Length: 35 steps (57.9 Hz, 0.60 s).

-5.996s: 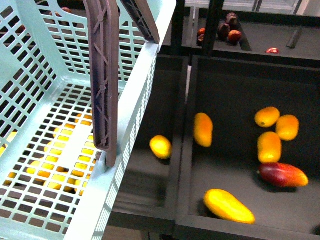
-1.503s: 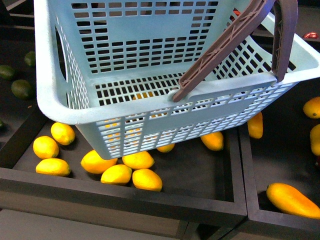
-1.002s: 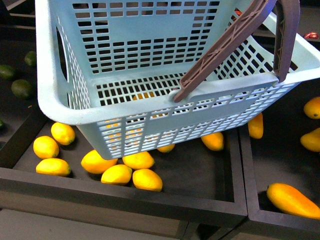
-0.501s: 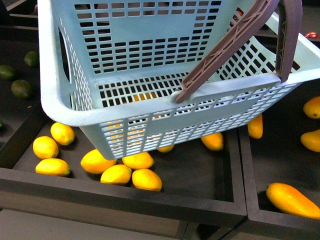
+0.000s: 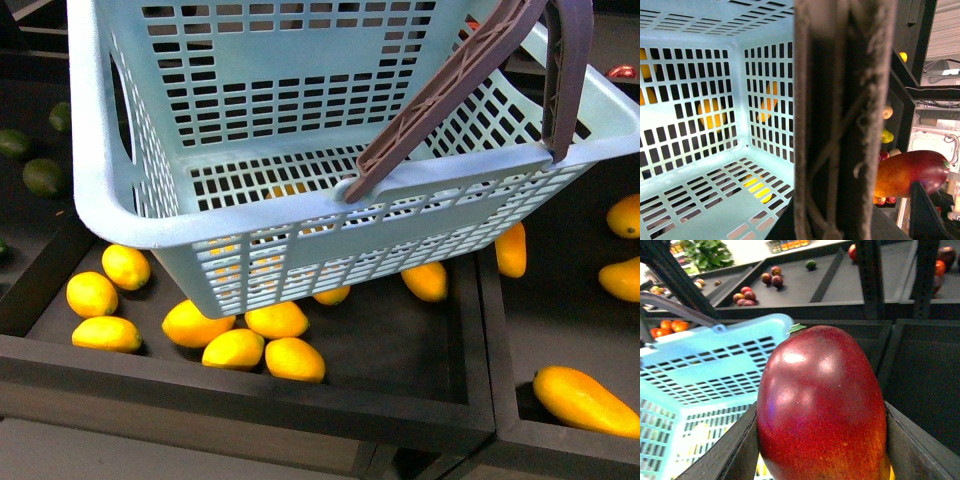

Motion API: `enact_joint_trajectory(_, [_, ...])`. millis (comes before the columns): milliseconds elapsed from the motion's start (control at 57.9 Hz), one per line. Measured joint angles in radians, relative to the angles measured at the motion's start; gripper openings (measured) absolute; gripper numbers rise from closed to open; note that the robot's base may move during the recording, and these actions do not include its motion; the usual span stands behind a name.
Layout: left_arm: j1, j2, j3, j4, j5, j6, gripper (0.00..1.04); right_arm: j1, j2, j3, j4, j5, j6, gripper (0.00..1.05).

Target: Pick mango and avocado into basket

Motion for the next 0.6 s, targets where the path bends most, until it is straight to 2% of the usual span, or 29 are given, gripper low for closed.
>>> enact_joint_trajectory(138, [-0.001, 0.000, 0.000, 0.000, 0.002, 0.000, 0.06, 0.108, -0.045, -0.032, 0.037, 0.048, 0.100, 0.61])
enact_joint_trajectory(276, [-0.001, 0.000, 0.000, 0.000, 0.005, 0.000, 0.06, 0.234, -0.034, -0.056, 0.061, 0.111, 0.119, 0.61])
enact_joint_trajectory(449, [-0.001, 0.000, 0.000, 0.000, 0.001, 0.000, 0.06, 0.327, 0.035, -0.042, 0.081, 0.180, 0.128, 0.62])
enact_joint_trajectory(605, [-0.001, 0.000, 0.000, 0.000, 0.001, 0.000, 0.06, 0.365, 0.068, -0.027, 0.082, 0.207, 0.138, 0.86])
